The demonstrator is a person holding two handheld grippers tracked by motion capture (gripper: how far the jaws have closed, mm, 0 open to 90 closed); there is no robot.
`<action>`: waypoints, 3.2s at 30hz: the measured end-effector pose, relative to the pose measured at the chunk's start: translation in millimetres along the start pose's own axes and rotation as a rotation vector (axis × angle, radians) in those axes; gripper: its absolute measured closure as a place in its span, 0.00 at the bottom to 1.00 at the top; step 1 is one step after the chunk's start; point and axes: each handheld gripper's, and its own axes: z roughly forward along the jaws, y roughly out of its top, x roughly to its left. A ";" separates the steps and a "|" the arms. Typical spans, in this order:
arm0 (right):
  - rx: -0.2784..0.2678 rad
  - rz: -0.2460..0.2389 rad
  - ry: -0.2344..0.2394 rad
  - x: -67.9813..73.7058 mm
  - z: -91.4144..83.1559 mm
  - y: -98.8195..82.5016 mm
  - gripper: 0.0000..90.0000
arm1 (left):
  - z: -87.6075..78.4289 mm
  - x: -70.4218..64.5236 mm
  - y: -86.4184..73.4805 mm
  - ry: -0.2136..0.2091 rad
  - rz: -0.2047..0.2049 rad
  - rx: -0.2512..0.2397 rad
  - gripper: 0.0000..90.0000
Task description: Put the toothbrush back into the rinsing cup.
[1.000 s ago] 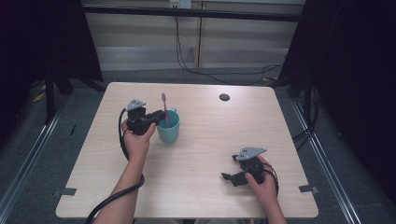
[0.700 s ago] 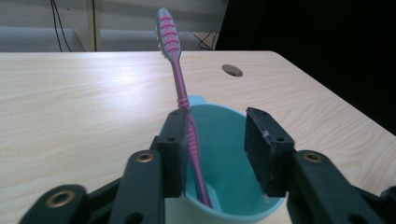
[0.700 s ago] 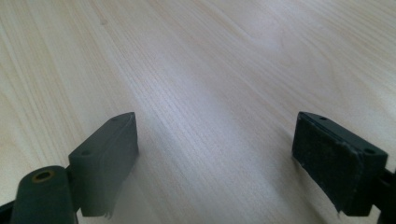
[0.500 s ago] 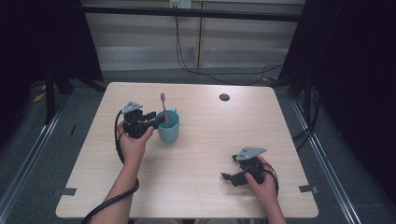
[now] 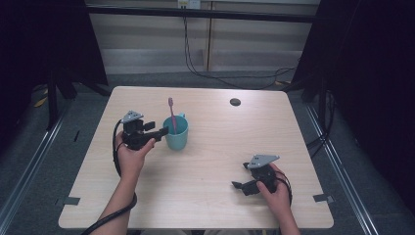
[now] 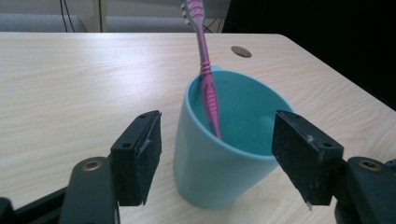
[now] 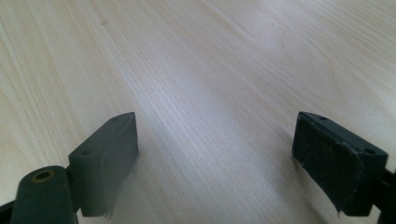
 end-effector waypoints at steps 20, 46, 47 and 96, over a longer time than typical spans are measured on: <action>0.001 -0.002 0.001 0.1 0.0 0.0 0.16 | -8.8 12.0 -29.1 -0.025 -0.011 0.103 0.20; 0.000 -0.004 0.004 0.6 0.1 0.1 0.16 | -3.9 4.8 -69.0 -0.097 0.104 0.257 0.19; 0.000 -0.004 0.004 0.6 0.1 0.1 0.16 | -3.7 4.5 -70.2 -0.092 0.115 0.262 0.19; 0.000 -0.006 0.007 1.0 0.3 0.3 0.16 | -0.1 -9.5 -85.7 -0.028 0.292 0.308 0.17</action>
